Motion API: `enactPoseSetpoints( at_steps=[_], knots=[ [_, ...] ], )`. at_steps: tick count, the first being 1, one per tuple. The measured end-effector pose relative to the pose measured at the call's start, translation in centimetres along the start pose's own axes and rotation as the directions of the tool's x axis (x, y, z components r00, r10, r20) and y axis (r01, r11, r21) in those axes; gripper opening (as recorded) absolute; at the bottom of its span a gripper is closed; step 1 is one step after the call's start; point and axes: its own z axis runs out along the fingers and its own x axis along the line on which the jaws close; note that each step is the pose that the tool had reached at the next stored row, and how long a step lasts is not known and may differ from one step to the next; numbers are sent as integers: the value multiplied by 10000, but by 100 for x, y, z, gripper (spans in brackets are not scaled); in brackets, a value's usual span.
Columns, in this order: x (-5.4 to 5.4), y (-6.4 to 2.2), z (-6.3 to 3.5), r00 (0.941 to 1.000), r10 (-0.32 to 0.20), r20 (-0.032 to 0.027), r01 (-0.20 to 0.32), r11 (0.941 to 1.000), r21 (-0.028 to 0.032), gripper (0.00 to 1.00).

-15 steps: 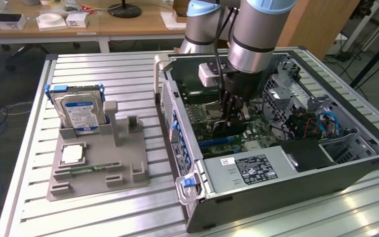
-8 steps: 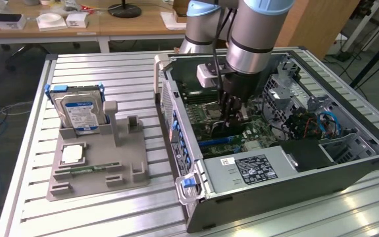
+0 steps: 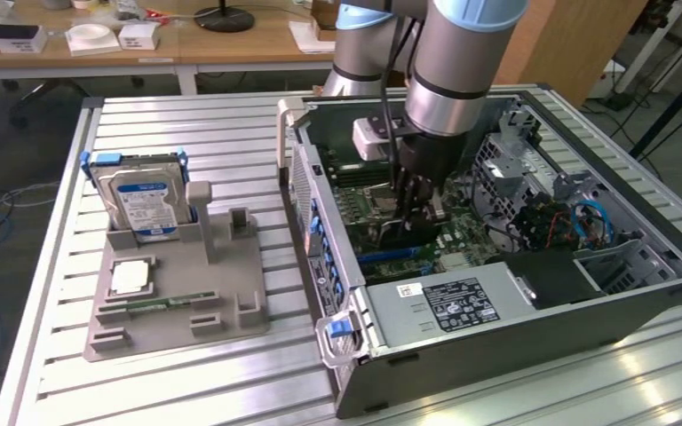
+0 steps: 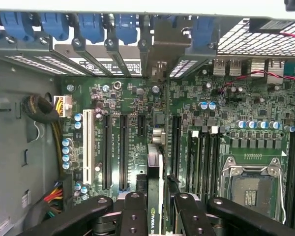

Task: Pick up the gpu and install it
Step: 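Insert the gpu into the slot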

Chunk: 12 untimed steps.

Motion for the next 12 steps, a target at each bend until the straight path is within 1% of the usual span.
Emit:
enactPoseSetpoints(
  at_steps=[6, 12],
  knots=[
    [-1, 1, 45, 10000, 0, -7, 0, 10000, 0, 26],
    [0, 1, 47, 10000, 0, -8, 0, 10000, -1, 26]
  ],
)
